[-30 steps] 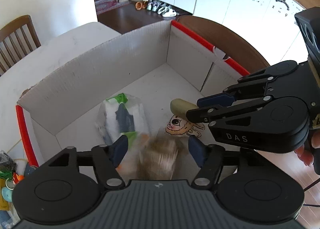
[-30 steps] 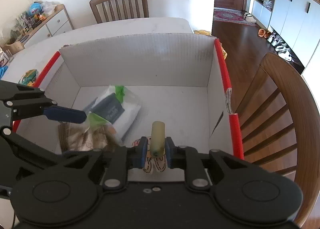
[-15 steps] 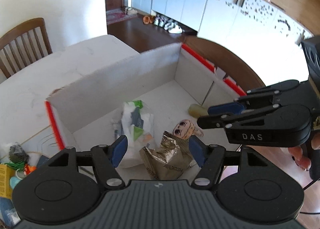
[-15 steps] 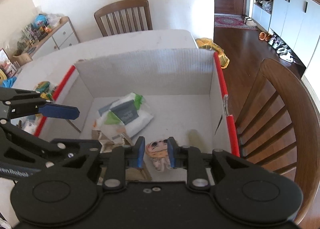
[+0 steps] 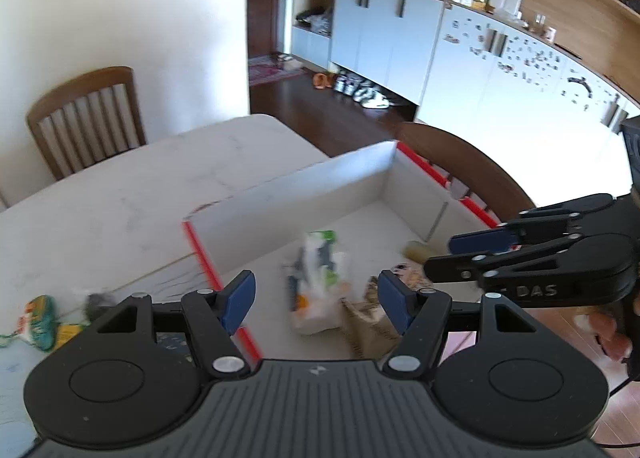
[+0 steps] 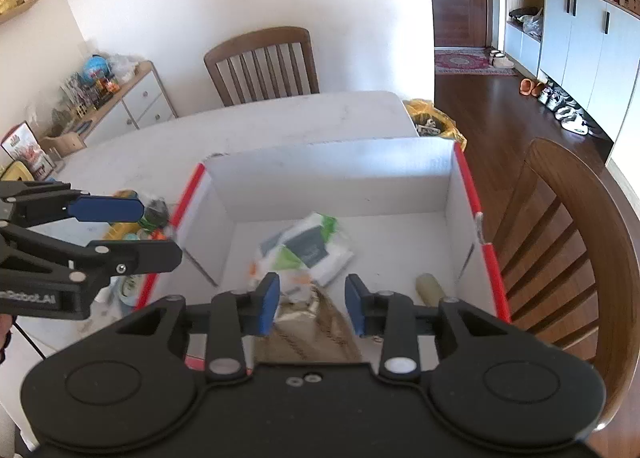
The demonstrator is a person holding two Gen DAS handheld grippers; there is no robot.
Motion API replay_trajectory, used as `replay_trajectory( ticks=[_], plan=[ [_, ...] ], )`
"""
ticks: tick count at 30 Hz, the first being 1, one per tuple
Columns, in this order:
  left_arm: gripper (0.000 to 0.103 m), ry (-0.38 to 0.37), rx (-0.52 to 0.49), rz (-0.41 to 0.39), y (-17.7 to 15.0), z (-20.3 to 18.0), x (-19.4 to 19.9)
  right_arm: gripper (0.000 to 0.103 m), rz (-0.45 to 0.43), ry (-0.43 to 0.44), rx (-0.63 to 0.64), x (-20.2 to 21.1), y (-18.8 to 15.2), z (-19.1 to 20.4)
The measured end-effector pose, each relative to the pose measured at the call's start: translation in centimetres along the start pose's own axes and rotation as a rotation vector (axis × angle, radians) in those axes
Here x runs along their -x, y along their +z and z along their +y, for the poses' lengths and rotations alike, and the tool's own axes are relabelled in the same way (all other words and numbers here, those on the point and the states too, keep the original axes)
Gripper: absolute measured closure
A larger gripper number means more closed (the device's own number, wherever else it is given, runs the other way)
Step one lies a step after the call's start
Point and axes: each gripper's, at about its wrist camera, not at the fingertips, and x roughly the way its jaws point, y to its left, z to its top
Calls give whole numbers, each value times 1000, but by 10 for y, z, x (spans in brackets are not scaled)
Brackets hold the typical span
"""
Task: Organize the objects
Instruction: 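Open both tools to drop the foil bag and cylinder in the box, then withdraw both tools back toward the blue mat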
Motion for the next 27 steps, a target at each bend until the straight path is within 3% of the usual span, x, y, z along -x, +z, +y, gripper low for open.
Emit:
replay_trajectory(
  ticks=[5,11,18,27],
  plan=[
    [36,-2,19,-20,-7,21,18,63,-26,-12,0,6,2,18],
    [36,2,49,-39,-17,50,36,48,-49,-45,-6,6,2,45],
    [27,2,68,-57,-31,84,53,39,-71,-57,-18,0,0,79],
    [18,8,89,-85,-48,125,73,19,-103,-73,-26,-7,-4,125]
  ],
)
